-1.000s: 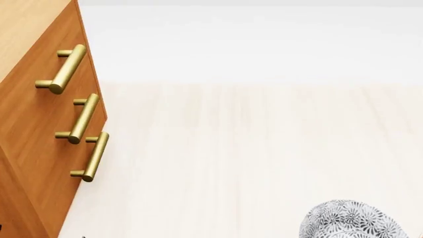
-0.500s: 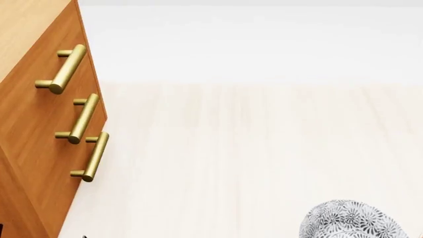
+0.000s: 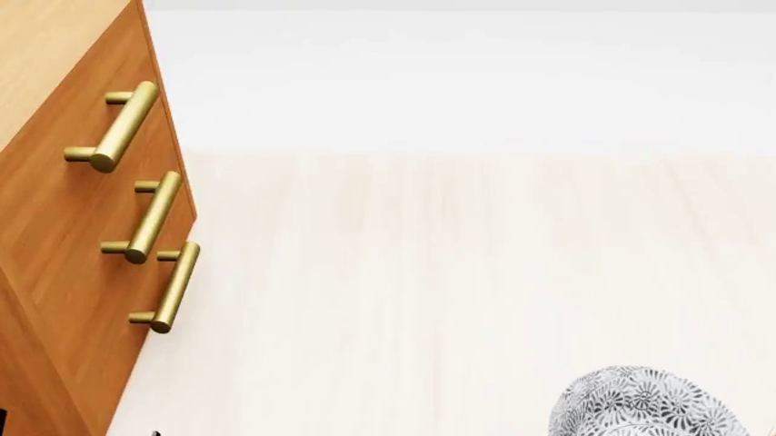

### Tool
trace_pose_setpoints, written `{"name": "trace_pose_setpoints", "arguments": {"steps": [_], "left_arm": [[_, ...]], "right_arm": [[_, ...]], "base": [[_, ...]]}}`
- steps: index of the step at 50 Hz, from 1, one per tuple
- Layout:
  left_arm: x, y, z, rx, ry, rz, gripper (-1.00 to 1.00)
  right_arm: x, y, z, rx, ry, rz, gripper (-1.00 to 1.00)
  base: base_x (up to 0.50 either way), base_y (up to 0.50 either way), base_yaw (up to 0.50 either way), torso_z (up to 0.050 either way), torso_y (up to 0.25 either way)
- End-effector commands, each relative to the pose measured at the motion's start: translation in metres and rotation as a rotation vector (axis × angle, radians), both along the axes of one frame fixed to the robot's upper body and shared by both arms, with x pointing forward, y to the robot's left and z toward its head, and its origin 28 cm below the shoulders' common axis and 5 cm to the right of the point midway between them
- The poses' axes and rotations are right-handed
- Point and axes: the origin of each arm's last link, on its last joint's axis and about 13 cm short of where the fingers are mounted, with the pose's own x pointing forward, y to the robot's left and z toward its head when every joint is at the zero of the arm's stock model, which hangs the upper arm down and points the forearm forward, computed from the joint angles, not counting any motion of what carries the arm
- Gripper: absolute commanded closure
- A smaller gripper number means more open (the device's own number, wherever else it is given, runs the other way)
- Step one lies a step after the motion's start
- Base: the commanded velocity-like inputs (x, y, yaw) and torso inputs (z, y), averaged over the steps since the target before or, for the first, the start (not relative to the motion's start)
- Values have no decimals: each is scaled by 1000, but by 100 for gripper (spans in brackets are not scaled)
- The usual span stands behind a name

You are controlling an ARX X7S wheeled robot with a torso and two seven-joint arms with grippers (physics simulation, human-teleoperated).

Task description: Put the bowl on top of the cabinet.

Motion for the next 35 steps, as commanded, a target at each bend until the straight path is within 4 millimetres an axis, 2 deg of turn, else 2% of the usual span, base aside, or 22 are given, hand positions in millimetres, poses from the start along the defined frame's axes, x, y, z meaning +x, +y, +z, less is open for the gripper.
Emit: {"name": "trace_pose_setpoints", "arguments": {"steps": [1,25,35], "left_arm": [[-1,0,0,2,-1,-1,-100],[-1,-1,0,1,-1,-3,-100],[0,-1,0,1,-1,-3,-100]], "right_arm": [[10,-1,-4,34,71,44,-100],[16,-3,-7,70,117,63,-100],[25,-3,-11,77,164,117,-100]], "base": [[0,0,0,0,0],[0,0,0,0,0],[0,0,0,0,0]]}}
